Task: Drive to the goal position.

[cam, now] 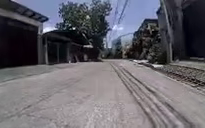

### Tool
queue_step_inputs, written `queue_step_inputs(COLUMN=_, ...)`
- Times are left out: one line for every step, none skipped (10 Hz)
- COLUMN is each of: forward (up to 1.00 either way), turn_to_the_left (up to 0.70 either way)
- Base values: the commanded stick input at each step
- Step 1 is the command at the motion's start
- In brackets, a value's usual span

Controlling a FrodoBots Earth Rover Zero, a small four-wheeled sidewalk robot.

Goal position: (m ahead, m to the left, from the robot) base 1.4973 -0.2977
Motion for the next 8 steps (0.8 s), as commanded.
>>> queue_step_inputs(forward=1.0, turn_to_the_left=-0.18)
queue_step_inputs(forward=1.0, turn_to_the_left=-0.25)
queue_step_inputs(forward=1.0, turn_to_the_left=-0.32)
queue_step_inputs(forward=1.0, turn_to_the_left=-0.35)
queue_step_inputs(forward=1.0, turn_to_the_left=-0.35)
queue_step_inputs(forward=1.0, turn_to_the_left=-0.27)
queue_step_inputs(forward=1.0, turn_to_the_left=-0.15)
queue_step_inputs(forward=1.0, turn_to_the_left=-0.02)
